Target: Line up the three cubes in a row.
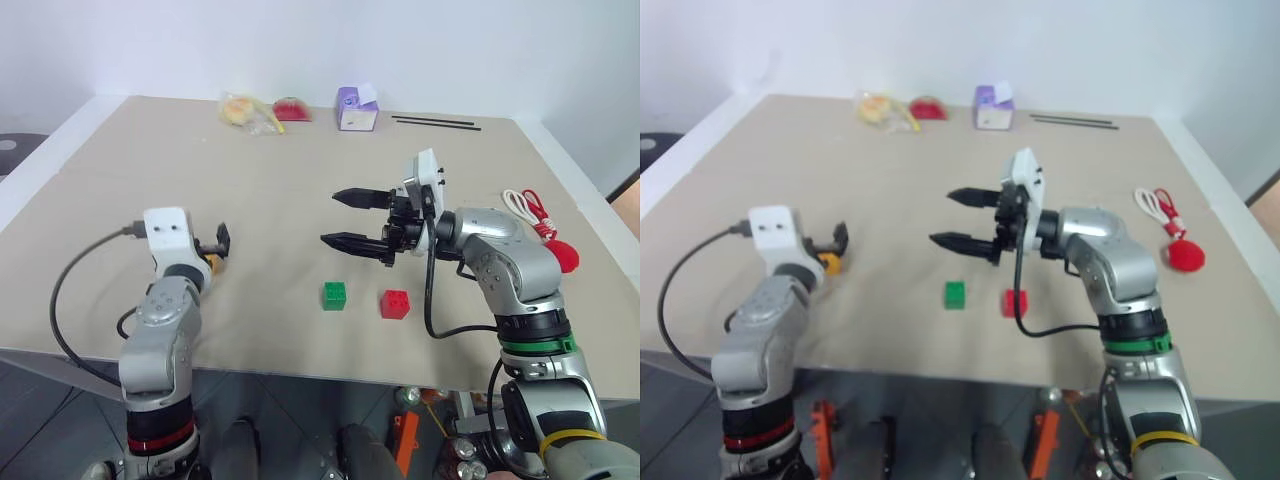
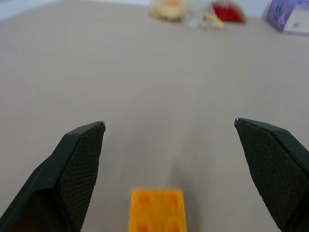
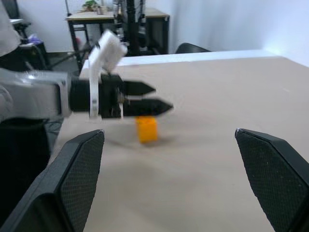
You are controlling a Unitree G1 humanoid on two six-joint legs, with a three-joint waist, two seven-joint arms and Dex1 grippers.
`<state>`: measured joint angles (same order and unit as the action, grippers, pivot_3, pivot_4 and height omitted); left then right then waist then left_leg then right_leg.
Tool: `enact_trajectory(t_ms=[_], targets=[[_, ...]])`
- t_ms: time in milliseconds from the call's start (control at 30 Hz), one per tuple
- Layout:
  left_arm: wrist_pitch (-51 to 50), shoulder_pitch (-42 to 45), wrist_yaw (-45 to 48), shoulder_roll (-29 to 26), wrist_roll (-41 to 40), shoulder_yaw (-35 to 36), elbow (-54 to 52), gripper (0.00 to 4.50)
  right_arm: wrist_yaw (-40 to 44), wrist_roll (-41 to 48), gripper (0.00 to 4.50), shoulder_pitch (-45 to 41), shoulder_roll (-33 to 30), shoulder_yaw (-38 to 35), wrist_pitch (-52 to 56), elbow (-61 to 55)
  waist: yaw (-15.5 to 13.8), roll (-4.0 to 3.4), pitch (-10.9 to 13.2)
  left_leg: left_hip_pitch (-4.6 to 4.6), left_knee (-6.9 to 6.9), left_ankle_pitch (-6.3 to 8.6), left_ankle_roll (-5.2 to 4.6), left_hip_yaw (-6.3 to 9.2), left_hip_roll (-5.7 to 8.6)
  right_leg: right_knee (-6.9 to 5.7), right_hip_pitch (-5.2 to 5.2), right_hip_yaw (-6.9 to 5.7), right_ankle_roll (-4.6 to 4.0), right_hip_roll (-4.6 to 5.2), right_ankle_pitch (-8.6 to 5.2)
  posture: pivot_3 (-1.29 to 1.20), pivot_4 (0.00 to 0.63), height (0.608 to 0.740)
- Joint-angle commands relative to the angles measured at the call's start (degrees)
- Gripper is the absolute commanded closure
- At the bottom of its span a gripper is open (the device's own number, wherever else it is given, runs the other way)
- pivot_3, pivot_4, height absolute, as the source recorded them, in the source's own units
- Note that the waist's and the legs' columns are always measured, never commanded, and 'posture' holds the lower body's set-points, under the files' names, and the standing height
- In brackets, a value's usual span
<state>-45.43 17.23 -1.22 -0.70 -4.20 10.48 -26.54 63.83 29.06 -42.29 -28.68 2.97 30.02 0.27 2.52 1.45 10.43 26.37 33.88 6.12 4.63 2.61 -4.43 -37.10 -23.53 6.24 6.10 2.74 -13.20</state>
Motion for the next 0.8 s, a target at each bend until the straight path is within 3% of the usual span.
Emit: enact_trajectory(t_ms=[33,400,800], targets=[[2.05,-1.0,0.0,0.5,-0.66,-1.33,-0.86,0.05,4.25,0.2,0.0,-2.07,-0.66,1.21,-2.2,0.32,0.13,0.0,0.0,-0.01,0.0,0.0,0.0,0.0,0.0,0.0,-0.02,-0.01,-0.02,0.0,0.01,0.0,0.15,0.74],[4.2,-2.54,-1.88,0.54,-0.8,-0.39,3.66,0.05,8.67,-1.52,0.0,-3.33,-1.7,3.33,-3.35,2.14,0.16,0.0,0.0,-0.05,-0.01,0.02,0.04,0.01,0.0,0.0,-0.02,-0.01,-0.06,-0.01,-0.02,0.0,0.15,0.74],[2.68,-5.72,-2.98,1.23,-1.25,-0.56,1.71,0.05,9.57,-2.14,0.0,-3.09,-2.14,3.37,-3.12,1.73,0.16,0.0,0.0,-0.04,-0.03,0.05,0.07,0.01,0.0,0.0,-0.04,-0.01,-0.08,-0.01,-0.05,0.0,0.15,0.74]])
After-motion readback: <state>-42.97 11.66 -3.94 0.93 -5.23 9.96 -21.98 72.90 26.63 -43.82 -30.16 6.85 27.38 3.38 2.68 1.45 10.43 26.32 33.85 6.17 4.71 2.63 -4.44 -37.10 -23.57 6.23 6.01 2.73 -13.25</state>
